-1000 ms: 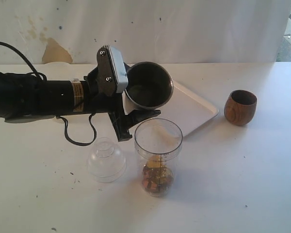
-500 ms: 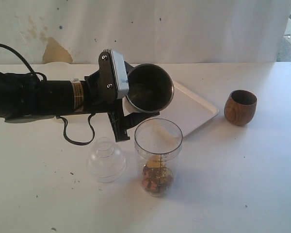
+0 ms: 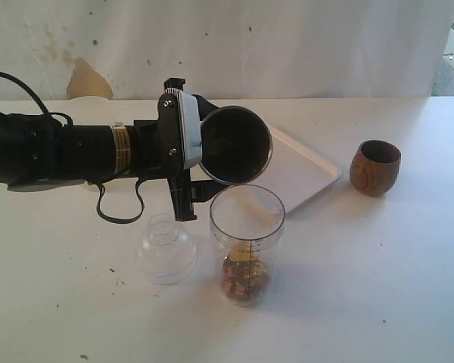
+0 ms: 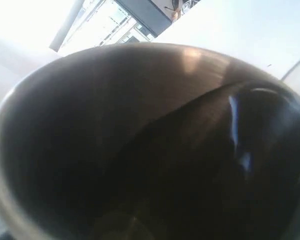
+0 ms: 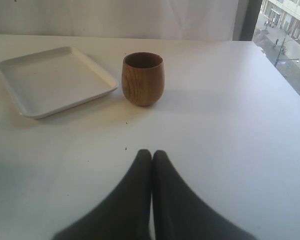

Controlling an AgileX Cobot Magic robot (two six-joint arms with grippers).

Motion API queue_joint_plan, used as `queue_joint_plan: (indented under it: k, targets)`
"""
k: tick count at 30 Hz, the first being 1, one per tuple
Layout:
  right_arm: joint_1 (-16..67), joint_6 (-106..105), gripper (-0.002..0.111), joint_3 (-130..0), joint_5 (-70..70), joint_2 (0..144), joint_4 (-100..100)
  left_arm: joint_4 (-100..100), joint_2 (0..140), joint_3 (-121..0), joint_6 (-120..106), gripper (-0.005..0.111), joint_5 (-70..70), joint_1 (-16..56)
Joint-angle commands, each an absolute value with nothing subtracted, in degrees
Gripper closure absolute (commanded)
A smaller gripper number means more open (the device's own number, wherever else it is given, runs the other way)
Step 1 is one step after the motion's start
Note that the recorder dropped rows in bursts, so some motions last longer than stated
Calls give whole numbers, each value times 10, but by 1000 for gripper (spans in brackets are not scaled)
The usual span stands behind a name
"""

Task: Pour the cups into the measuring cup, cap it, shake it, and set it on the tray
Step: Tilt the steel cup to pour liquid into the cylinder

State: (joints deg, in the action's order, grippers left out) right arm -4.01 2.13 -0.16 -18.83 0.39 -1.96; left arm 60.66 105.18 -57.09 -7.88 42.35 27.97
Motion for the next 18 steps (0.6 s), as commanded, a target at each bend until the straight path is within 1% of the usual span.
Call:
queue_joint_plan:
  k: [1,8,18]
  targets:
    - [-37,23,108,0,-183,0,-21,591,1046,-581,-105,107,454,281]
    - [-37,23,108,0,-183,0,-21,591,1046,-581,-156,107,455,281]
    - [-37,23,108,0,-183,0,-21,591,1046,-581,-171,107,455,281]
